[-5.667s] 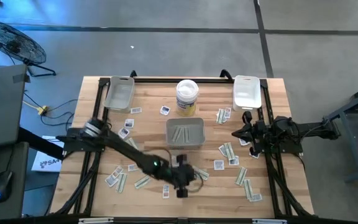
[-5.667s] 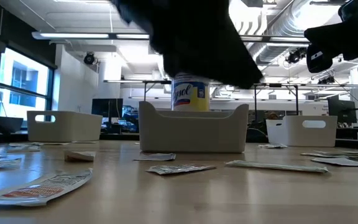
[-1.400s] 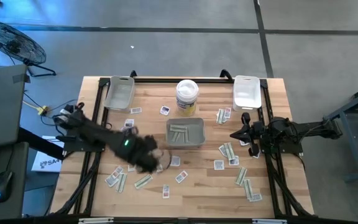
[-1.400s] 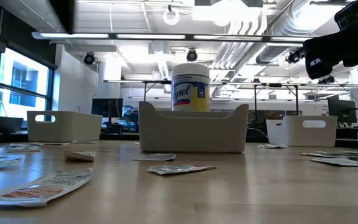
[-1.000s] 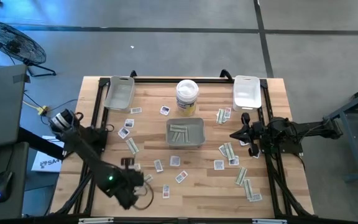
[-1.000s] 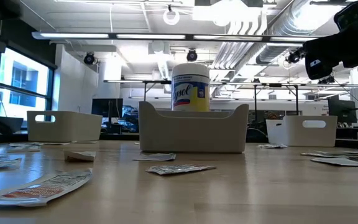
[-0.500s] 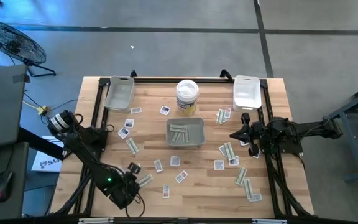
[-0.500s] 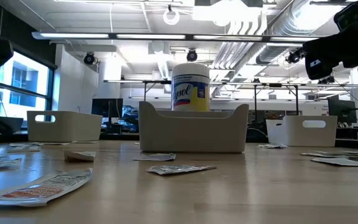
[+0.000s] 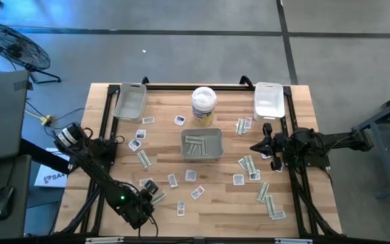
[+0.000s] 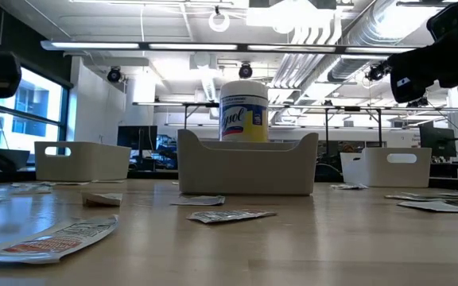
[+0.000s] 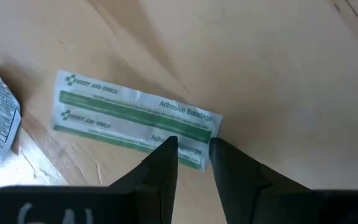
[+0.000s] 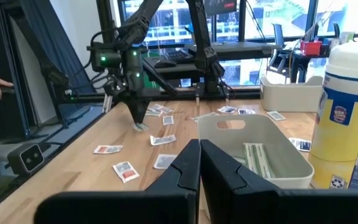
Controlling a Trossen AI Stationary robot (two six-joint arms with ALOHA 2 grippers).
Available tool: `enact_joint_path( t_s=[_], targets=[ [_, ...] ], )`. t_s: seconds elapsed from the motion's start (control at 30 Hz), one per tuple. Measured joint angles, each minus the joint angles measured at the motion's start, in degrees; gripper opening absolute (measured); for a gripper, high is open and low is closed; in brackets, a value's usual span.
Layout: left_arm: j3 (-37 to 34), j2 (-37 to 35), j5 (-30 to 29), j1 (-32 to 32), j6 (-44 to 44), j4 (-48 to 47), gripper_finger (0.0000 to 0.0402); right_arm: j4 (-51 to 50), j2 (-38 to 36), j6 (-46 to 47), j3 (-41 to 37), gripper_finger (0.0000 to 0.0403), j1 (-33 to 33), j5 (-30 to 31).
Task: Pick & Place First Aid Supplies
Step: Put the bandage into the bottom gray bin
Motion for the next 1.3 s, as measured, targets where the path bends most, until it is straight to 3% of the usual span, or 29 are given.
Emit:
enact_joint_path(
  t_s=[0.3,0.53,0.83,1.13,1.3],
  targets=[
    [-0.1,0.2,0.4,0.1,0.2,0.2,0.0091,-0.4,0.3,0.0,0.0,0.0005,0.0,0.0],
    [-0.2,0.2,2.9,0.5,-0.2,0.7,0.0009,-0.4,0.3,0.0,0.0,0.0005,0.0,0.0],
    [4.7,0.9,0.9,0.6,1.7,-0.7,0.0002,-0.4,0.2,0.0,0.0,0.0005,0.0,0.0],
    [12.0,0.6,-8.4,1.3,2.3,-1.7,0.0001,-0.5,0.3,0.0,0.0,0.0005,0.0,0.0],
    [16.5,0.5,-15.6,5.4,4.2,-1.7,0.0001,-0.5,0.3,0.0,0.0,0.0005,0.0,0.0]
  ],
)
